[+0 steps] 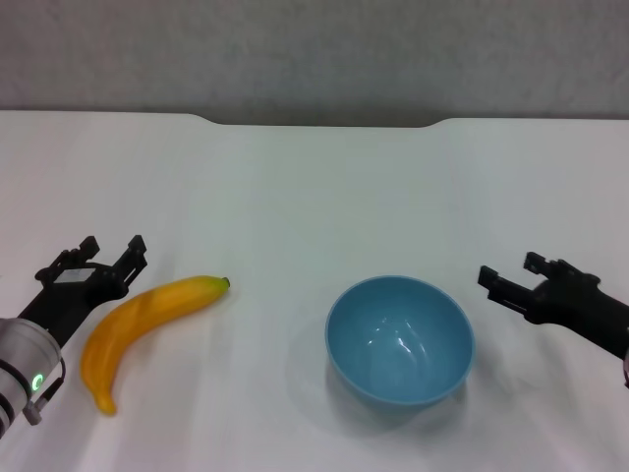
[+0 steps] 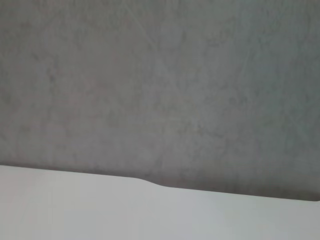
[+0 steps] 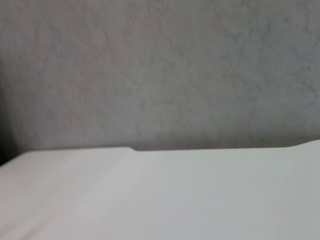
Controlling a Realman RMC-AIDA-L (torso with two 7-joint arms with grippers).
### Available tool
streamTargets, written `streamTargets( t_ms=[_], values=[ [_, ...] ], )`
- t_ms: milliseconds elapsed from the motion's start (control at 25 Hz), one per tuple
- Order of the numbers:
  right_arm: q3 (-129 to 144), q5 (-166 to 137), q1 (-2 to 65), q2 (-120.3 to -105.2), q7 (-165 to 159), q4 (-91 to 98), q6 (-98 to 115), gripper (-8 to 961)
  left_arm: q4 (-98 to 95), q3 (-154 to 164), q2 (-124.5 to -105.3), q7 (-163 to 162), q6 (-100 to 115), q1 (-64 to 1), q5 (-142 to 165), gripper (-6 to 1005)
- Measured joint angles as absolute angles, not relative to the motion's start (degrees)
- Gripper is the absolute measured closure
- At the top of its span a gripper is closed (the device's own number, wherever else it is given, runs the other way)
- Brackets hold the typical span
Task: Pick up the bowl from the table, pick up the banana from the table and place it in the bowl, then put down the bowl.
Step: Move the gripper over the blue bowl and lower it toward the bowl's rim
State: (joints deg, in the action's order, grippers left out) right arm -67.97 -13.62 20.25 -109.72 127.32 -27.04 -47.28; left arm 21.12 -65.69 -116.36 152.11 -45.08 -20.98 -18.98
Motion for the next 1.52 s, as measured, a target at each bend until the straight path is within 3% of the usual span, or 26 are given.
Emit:
streamTargets(
  t_ms=[240, 360, 400, 600, 1120, 1520],
  values=[
    [-78.8, -38.4, 18.3, -110.25, 115.5, -39.6, -39.5, 69, 21.1, -66.1, -116.36, 152.1, -45.0, -20.6, -19.0, 297],
    [-84.2, -54.9, 17.6, -111.67, 104.9, -47.1, -37.1, 69, 21.0, -66.0, -116.37, 152.1, -44.6, -20.6, -19.0, 297],
    [-87.7, -67.8, 17.7, -112.97, 95.8, -51.1, -36.8, 69, 21.0, -65.9, -116.37, 152.1, -44.3, -20.7, -19.0, 297],
    [-92.5, -91.9, 20.1, -114.55, 75.1, -56.6, -38.5, 70, 21.0, -65.6, -116.47, 152.2, -43.6, -21.2, -19.0, 297],
    [-94.5, -121.0, 33.1, -114.82, 42.4, -55.0, -50.5, 70, 21.1, -65.6, -116.54, 152.1, -43.5, -21.7, -19.0, 297],
    [-97.4, -126.0, 41.2, -114.69, 38.4, -42.5, -54.6, 72, 21.4, -65.8, -116.63, 152.1, -43.5, -21.7, -19.0, 297]
  ],
)
